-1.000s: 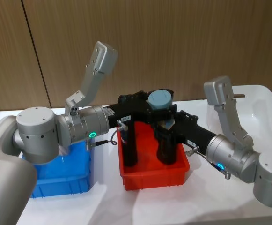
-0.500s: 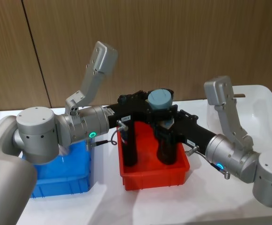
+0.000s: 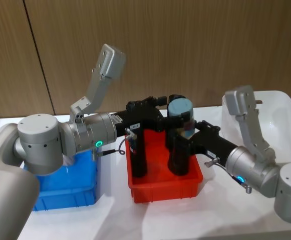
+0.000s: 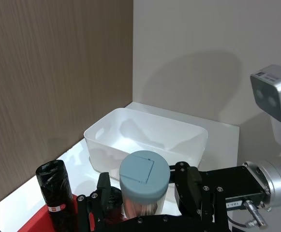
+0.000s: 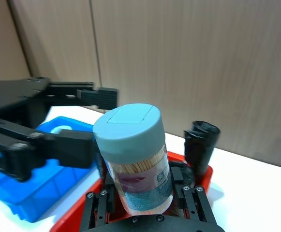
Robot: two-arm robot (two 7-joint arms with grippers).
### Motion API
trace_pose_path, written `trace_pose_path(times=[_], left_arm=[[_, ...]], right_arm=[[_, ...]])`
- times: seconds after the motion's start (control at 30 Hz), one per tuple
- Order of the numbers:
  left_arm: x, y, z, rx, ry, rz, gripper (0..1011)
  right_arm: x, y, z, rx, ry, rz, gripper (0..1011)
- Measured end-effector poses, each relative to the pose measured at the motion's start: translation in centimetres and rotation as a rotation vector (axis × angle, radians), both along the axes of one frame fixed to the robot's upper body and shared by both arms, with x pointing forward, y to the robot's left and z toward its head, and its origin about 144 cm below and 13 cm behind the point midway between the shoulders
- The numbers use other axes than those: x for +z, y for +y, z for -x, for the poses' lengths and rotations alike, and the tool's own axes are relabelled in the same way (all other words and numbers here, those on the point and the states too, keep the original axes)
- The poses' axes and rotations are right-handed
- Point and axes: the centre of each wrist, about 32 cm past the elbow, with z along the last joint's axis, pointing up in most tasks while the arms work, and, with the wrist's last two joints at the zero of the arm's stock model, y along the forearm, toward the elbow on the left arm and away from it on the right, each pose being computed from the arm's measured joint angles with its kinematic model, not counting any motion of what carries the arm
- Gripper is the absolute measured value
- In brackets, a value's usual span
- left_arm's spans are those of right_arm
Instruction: Pick the cotton swabs from the blue box and place them into the white box.
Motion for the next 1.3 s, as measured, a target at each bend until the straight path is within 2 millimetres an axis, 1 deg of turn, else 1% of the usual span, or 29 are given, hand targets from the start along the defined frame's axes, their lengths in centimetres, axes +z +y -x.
trace_pose_path(times=[0.17,0.63,0.77,0.8,1.03,1.3], left_arm=[[0.0,0.0,0.0,0.0,0.0,0.0,1004],[0.0,0.0,0.0,0.0,0.0,0.0,1004],[0.0,0.0,0.0,0.0,0.0,0.0,1004],[0.0,0.0,0.0,0.0,0.0,0.0,1004],[0.0,0.0,0.0,0.0,0.0,0.0,1004],[0.0,0.0,0.0,0.0,0.0,0.0,1004]], right_arm=[[-0.4,-0.8,-0.2,-0.036,0.008,0.0,672],[-1.0,-4.3,-1.1,-0.171,0.017,-0.012,672],[-1.1,-5.8,-1.6,-0.231,0.018,-0.016,672],[-1.1,-5.8,-1.6,-0.231,0.018,-0.016,672],[-1.5,-7.9,-2.6,-0.318,0.029,-0.015,672],[-2.4,-9.8,-4.0,-0.385,0.061,-0.011,672]])
